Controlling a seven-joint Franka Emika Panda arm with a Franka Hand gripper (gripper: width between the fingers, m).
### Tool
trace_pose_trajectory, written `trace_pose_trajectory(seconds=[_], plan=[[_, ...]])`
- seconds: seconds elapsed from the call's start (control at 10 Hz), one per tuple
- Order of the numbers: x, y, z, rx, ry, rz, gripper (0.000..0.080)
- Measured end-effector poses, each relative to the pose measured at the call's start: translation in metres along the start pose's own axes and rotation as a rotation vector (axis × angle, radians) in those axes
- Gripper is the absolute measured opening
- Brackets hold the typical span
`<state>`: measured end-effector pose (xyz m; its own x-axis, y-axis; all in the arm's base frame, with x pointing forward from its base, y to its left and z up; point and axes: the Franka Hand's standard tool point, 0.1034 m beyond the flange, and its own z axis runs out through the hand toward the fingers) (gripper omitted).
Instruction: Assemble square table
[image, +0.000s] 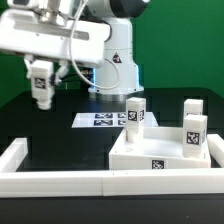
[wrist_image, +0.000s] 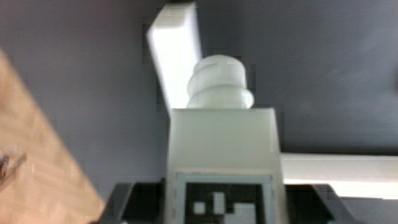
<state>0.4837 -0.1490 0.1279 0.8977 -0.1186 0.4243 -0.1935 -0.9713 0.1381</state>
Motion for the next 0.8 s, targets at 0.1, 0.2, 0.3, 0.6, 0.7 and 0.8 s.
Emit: trace_pose_trajectory(seconds=[0.1,0.2,0.3,0.6,0.7,0.8], plan=[[0.004,-0.019,0.001,0.035,-0.02,0.022,0.0287],[0.016,-0.035,-0.001,0.055,-0.009,0.04,0.0287],[0.027,-0.052,-0.002,0.071,0.004,0.061,0.0287],[0.047,-0.08,-0.001,0.085,0.06,0.103,0.0287],[0.045,-0.079,0.0,0.084,0.056,0.102,0.0287],[0.045,-0.079,0.0,0.084,0.056,0.102,0.0287]])
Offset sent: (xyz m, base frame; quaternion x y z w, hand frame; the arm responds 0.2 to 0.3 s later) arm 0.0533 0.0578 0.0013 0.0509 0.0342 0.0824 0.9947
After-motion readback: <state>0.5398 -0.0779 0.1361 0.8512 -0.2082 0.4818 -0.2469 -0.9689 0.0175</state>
